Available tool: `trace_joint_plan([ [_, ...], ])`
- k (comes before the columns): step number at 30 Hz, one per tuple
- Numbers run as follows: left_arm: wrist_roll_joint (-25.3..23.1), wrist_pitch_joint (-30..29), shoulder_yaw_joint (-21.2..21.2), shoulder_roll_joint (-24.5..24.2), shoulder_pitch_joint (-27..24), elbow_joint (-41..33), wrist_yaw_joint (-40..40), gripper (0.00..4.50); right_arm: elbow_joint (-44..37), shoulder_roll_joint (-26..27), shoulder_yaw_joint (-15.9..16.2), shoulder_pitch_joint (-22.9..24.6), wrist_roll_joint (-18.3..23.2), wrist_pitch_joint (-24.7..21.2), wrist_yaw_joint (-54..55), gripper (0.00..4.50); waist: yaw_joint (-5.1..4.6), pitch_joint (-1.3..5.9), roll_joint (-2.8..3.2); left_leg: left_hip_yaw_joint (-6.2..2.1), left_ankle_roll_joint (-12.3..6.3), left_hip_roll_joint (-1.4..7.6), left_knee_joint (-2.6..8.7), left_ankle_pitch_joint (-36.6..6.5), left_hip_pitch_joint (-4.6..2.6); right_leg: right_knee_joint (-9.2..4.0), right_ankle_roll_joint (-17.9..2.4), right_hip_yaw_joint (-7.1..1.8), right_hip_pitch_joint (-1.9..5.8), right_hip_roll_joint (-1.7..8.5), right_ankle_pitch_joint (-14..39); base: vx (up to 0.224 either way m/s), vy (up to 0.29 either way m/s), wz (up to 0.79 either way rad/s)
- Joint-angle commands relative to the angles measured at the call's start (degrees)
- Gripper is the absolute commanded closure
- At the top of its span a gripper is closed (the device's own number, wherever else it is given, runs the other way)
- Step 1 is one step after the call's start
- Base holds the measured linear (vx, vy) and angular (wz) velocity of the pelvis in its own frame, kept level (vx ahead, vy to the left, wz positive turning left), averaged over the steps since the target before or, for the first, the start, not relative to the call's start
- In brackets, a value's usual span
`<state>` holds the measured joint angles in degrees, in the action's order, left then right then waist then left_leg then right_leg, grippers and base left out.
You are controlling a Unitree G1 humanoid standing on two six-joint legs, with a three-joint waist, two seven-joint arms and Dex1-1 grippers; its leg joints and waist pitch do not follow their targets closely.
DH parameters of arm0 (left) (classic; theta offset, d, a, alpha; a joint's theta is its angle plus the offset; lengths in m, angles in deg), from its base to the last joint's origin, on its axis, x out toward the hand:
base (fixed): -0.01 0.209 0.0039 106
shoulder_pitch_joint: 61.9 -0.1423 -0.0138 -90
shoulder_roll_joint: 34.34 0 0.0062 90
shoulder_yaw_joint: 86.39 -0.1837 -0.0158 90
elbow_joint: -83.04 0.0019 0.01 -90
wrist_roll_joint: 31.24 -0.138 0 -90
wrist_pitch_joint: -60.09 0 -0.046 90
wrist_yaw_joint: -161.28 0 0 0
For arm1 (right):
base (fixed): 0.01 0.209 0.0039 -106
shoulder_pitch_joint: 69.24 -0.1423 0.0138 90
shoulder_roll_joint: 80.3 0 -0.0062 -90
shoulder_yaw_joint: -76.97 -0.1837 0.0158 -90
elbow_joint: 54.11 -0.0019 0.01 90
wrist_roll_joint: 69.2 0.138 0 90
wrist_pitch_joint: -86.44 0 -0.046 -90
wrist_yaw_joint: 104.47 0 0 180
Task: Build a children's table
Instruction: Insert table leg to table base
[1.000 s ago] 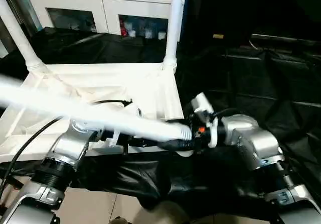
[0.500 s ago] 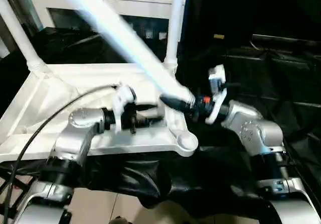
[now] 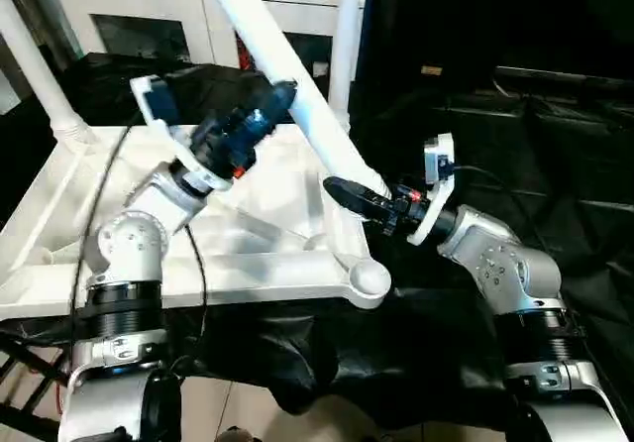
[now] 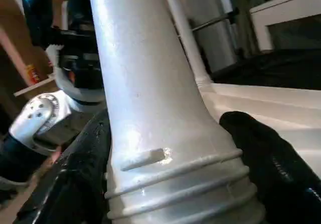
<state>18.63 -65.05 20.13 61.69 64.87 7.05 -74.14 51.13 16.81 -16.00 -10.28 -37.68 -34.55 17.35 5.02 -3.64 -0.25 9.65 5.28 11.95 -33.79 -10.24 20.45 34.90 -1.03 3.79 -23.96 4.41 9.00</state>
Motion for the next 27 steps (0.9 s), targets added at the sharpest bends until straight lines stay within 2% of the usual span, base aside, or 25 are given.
trace_joint_plan([
  [1,-0.15,-0.58,-1.32,0.41,1.65,-0.91,1.41,0.32,-2.24,0.05,0.59,0.82,0.81,-0.62,-0.81,1.49,-0.03,4.30,0.29,0.31,-0.87,0.42,3.78,-11.50,-0.05,-4.38,-9.98,-2.01,3.62,2.47,16.25,0.000,0.000,0.00],
  [2,-0.70,-0.25,-1.68,0.84,2.02,-0.41,2.22,0.17,-2.64,0.08,0.76,0.97,0.99,-0.89,-1.02,1.49,0.05,4.34,0.27,0.32,-0.87,0.43,3.76,-11.38,-0.11,-4.32,-9.96,-2.04,3.60,2.51,15.90,0.000,0.000,0.00],
  [3,-1.38,0.46,-2.01,1.20,2.31,0.00,2.80,0.07,-2.91,0.09,0.82,1.05,1.13,-1.09,-1.10,1.49,0.04,4.28,0.54,0.33,-0.82,0.40,3.77,-11.69,-0.08,-4.52,-9.86,-2.02,3.62,2.49,16.09,0.000,0.000,0.00],
  [5,-2.42,1.62,-1.90,2.48,3.29,1.40,5.60,0.00,-3.68,0.05,1.04,1.34,1.60,-1.66,-1.09,1.49,0.01,4.30,0.34,0.25,-0.68,0.36,3.79,-11.67,0.02,-4.46,-9.57,-1.99,3.79,2.49,16.22,0.000,0.000,0.00],
  [6,-2.42,1.62,-1.90,2.48,3.29,1.40,5.60,0.00,-3.68,0.05,1.04,1.34,1.60,-1.66,-1.09,1.49,0.04,4.27,0.45,0.27,-0.61,0.31,3.74,-11.83,-0.02,-4.62,-9.32,-1.99,3.74,2.53,16.73,0.000,0.000,0.00],
  [8,0.14,1.28,-0.21,3.59,3.67,0.82,6.13,0.00,-4.07,0.57,0.39,1.58,2.70,-2.42,-0.15,1.49,0.03,4.31,0.48,0.29,-0.60,0.28,3.68,-11.52,0.02,-4.59,-9.47,-2.01,3.80,2.56,16.57,0.000,0.000,0.00],
  [9,3.48,-0.44,1.27,4.17,3.56,-0.40,5.50,0.16,-4.50,1.08,-0.41,1.76,4.19,-3.70,0.66,1.49,0.02,4.38,0.41,0.29,-0.65,0.22,3.63,-11.15,0.11,-4.47,-9.89,-1.98,3.91,2.55,16.02,0.000,0.000,0.00],
  [11,4.73,-1.79,0.97,4.00,2.85,-2.03,5.03,0.35,-5.52,1.50,-1.06,2.32,7.03,-6.84,0.46,1.49,-0.09,4.40,0.44,0.25,-0.87,0.24,3.68,-11.09,0.13,-4.42,-10.44,-1.93,3.86,2.43,15.30,0.000,0.000,0.00],
  [12,4.80,-1.95,0.89,3.97,2.78,-2.16,4.96,0.36,-5.63,1.53,-1.09,2.39,7.24,-7.13,0.39,1.49,-0.15,4.44,0.27,0.26,-1.07,0.27,3.67,-11.14,0.05,-4.37,-10.60,-1.93,3.89,2.39,15.03,0.000,0.000,0.00],
  [14,4.65,-3.51,-0.74,3.13,1.72,-3.57,3.14,0.55,-7.05,1.28,-0.68,3.49,9.79,-11.10,-1.21,1.49,-0.02,4.31,0.48,0.20,-1.24,0.46,3.78,-11.51,-0.06,-4.38,-10.69,-1.91,3.79,2.40,15.21,0.000,0.000,0.00],
  [16,4.78,-4.54,-1.54,2.60,1.26,-4.18,2.17,0.80,-7.55,0.93,-0.17,3.98,10.49,-12.75,-1.92,1.49,0.00,4.25,0.43,0.29,-1.20,0.43,3.80,-11.83,-0.11,-4.57,-10.24,-1.94,3.73,2.41,15.97,0.000,0.000,0.00],
  [19,4.41,-5.63,-3.15,1.68,0.67,-5.14,0.86,0.94,-7.95,-0.26,1.75,4.83,10.70,-15.40,-2.59,1.49,0.12,4.22,0.48,0.18,-0.47,0.44,3.89,-12.00,-0.03,-4.69,-9.35,-1.92,3.75,2.52,17.69,0.000,0.000,0.00],
  [21,4.93,-6.37,-3.50,1.14,0.83,-5.24,0.20,1.22,-7.55,-0.33,1.71,4.95,11.26,-16.48,-2.33,1.49,0.10,4.12,0.46,0.21,0.01,0.35,3.88,-12.73,-0.11,-4.96,-8.37,-1.95,3.61,2.57,19.98,0.000,0.000,0.00],
  [24,5.56,-7.18,-3.51,0.66,0.99,-5.29,-0.34,1.34,-7.28,-0.25,0.96,4.77,12.25,-17.40,-1.82,1.50,0.12,4.15,0.57,0.13,0.30,0.39,3.94,-12.63,-0.12,-4.86,-8.39,-1.97,3.59,2.59,19.41,0.000,0.000,0.00],
  [25,6.37,-8.13,-3.26,0.39,1.10,-5.44,-0.75,1.44,-7.19,-0.25,0.54,4.63,12.81,-18.03,-1.53,1.50,0.09,4.15,0.53,0.15,0.34,0.39,3.93,-12.54,-0.10,-4.84,-8.44,-1.98,3.60,2.56,19.15,0.000,0.000,0.00],
  [26,6.85,-8.65,-3.04,0.22,1.20,-5.53,-1.05,1.73,-7.14,-0.15,0.10,4.57,13.32,-18.60,-1.29,1.50,0.15,4.26,0.52,0.16,0.40,0.36,3.87,-12.00,-0.10,-4.66,-8.86,-1.99,3.65,2.55,18.13,0.000,0.000,0.00],
  [27,7.29,-9.11,-2.89,0.17,1.31,-5.52,-1.16,1.73,-7.04,-0.14,-0.04,4.51,13.42,-18.78,-1.24,1.50,0.17,4.28,0.49,0.17,0.42,0.37,3.87,-11.61,-0.04,-4.52,-9.27,-2.01,3.66,2.52,16.97,0.000,0.000,0.00],
])
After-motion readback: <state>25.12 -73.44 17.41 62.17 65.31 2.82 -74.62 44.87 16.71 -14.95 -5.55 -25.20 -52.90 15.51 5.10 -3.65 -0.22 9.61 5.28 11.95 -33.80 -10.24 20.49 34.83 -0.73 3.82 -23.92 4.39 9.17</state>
